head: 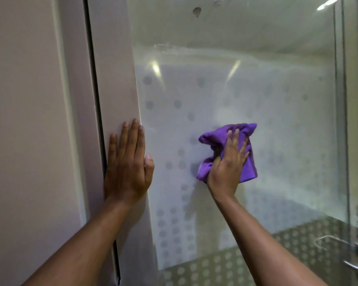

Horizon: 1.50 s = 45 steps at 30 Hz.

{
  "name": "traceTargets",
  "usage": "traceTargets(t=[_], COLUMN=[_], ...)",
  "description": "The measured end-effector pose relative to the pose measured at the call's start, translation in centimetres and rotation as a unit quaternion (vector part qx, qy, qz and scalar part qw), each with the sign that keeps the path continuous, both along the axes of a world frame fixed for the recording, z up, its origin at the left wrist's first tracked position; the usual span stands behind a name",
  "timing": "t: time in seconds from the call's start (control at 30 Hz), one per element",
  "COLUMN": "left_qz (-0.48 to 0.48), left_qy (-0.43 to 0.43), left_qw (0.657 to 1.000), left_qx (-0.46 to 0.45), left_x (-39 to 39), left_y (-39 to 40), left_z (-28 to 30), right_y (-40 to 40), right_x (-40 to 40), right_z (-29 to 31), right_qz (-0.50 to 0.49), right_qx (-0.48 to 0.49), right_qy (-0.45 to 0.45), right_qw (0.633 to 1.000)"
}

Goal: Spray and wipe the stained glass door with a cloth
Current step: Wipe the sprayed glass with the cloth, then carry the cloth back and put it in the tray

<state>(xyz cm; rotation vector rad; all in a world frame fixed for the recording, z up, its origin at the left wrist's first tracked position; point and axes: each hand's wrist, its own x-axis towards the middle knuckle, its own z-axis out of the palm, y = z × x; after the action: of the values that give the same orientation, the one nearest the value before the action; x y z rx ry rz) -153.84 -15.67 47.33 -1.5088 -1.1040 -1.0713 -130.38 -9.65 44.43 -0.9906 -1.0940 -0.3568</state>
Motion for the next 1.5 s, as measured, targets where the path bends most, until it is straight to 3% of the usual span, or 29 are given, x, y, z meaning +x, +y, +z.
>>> traceTargets(t=[0.23, 0.33, 0.4, 0.5, 0.63, 0.7, 0.77, 0.8, 0.83, 0.93, 0.97, 1.03, 1.13, 1.2, 1.33, 1.43, 1.5], left_qz=[-0.034, -0.067, -0.099, -0.175, -0.248, -0.283, -0.331, -0.356, -0.393, -0.490, -0.503, -0.511, -0.509, -0.504, -0.474, -0.461, -0.442], left_qy=[0.022, 0.041, 0.038, -0.010, -0.101, -0.170, -0.282, -0.347, -0.416, -0.565, -0.590, -0.623, -0.650, -0.665, -0.673, -0.665, -0.668], left_qw=[0.997, 0.992, 0.988, 0.972, 0.946, 0.919, 0.856, 0.807, 0.734, 0.457, 0.386, 0.287, 0.190, 0.133, 0.099, 0.071, 0.056], left_qx=[-0.066, -0.097, -0.116, -0.156, -0.182, -0.214, -0.279, -0.318, -0.365, -0.482, -0.500, -0.519, -0.531, -0.535, -0.559, -0.583, -0.596], left_x=[0.2, 1.1, 2.3, 4.1, 5.6, 6.1, 6.6, 6.9, 7.4, 9.2, 9.8, 11.0, 12.8, 14.0, 16.2, 17.7, 19.3], left_y=[-1.3, -2.5, -3.6, -5.6, -8.6, -10.3, -11.6, -12.1, -12.6, -14.2, -15.0, -16.3, -18.1, -18.9, -19.9, -20.4, -20.5], left_z=[0.0, -2.0, -4.2, -7.9, -12.7, -14.9, -16.9, -17.9, -19.0, -22.8, -24.1, -26.8, -30.0, -31.4, -33.4, -34.2, -34.4], right_y=[-2.8, -3.7, -4.7, -7.7, -13.7, -16.6, -19.6, -21.2, -22.5, -25.3, -26.0, -26.8, -27.8, -28.8, -30.5, -30.4, -30.6], right_x=[-3.1, -3.0, -3.3, -3.9, -3.3, -1.6, 0.5, 1.3, 2.0, 2.3, 2.5, 3.8, 6.0, 7.7, 12.1, 15.7, 18.1], right_z=[-11.6, -14.9, -15.2, -13.6, -11.1, -11.6, -13.9, -15.2, -16.3, -18.4, -19.1, -22.0, -25.0, -26.8, -27.8, -29.8, -31.1], right_qz=[0.139, 0.169, 0.213, 0.330, 0.493, 0.550, 0.598, 0.593, 0.589, 0.605, 0.623, 0.594, 0.571, 0.542, 0.497, 0.487, 0.459], right_qx=[-0.037, -0.062, -0.080, -0.103, -0.191, -0.254, -0.296, -0.308, -0.317, -0.280, -0.270, -0.291, -0.319, -0.320, -0.391, -0.448, -0.439], right_qy=[-0.187, -0.216, -0.179, -0.047, 0.149, 0.248, 0.345, 0.401, 0.446, 0.513, 0.530, 0.549, 0.598, 0.617, 0.564, 0.570, 0.596], right_qw=[0.972, 0.960, 0.957, 0.937, 0.836, 0.756, 0.660, 0.626, 0.595, 0.541, 0.507, 0.511, 0.464, 0.472, 0.531, 0.487, 0.491])
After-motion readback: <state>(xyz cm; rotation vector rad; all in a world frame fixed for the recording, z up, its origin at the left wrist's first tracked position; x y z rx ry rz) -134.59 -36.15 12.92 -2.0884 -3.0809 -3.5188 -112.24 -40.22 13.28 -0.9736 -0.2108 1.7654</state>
